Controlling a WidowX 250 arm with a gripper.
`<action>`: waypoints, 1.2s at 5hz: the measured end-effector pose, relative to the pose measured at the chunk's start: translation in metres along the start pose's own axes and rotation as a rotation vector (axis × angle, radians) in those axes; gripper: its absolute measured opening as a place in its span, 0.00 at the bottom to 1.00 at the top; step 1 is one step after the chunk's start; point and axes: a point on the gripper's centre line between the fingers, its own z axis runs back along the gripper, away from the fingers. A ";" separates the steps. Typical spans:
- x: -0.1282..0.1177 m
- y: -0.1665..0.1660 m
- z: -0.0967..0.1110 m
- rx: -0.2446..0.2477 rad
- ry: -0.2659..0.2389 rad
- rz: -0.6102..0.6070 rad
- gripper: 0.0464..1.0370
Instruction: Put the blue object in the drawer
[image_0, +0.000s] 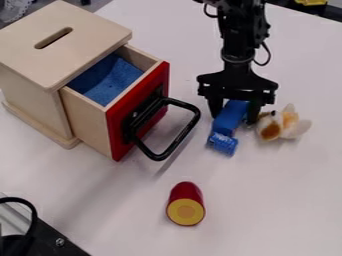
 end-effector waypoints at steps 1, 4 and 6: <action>-0.001 0.001 -0.001 0.011 -0.006 0.005 0.55; -0.003 0.014 0.039 0.042 -0.062 0.030 0.55; -0.006 0.036 0.083 0.007 -0.051 -0.043 0.55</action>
